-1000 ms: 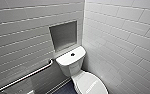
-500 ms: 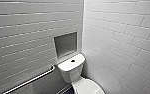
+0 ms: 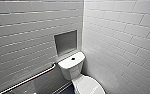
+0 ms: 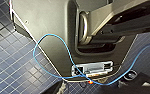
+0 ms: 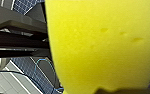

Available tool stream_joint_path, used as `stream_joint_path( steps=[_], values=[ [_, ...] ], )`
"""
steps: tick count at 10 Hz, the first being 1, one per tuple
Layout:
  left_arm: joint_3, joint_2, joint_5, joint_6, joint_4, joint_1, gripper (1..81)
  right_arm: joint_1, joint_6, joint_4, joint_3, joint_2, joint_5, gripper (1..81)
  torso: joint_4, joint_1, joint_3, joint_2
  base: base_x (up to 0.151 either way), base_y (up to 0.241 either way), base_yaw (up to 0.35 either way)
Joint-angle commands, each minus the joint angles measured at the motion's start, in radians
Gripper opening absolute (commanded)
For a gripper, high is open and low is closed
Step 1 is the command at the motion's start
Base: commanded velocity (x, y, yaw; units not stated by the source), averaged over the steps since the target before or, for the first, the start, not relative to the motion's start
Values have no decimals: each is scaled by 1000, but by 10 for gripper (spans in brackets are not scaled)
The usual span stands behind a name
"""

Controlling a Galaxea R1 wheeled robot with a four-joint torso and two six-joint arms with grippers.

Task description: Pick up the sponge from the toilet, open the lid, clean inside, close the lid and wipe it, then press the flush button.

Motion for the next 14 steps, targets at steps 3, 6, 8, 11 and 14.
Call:
stream_joint_path(
  steps=[3,6,8,11,14],
  values=[
    [7,-12,65,7,-7,-14,811,-7,1,-17,-22,12,-37,10,0,-100,105,158,0,0,0],
    [7,-13,64,8,-6,-14,811,-4,-1,-17,-22,17,-37,10,0,-164,203,256,0,0,0],
    [5,-16,65,8,-4,-14,811,-1,-1,-14,-28,17,-39,10,0,-144,197,223,0,0,0],
    [5,-24,113,-1,-15,-10,811,5,5,-11,-40,29,-130,10,0,-164,207,251,0,0,0],
    [1,-30,144,5,-9,-14,811,0,10,-4,-39,35,-284,10,0,-165,206,252,0,0,0]
  ],
)
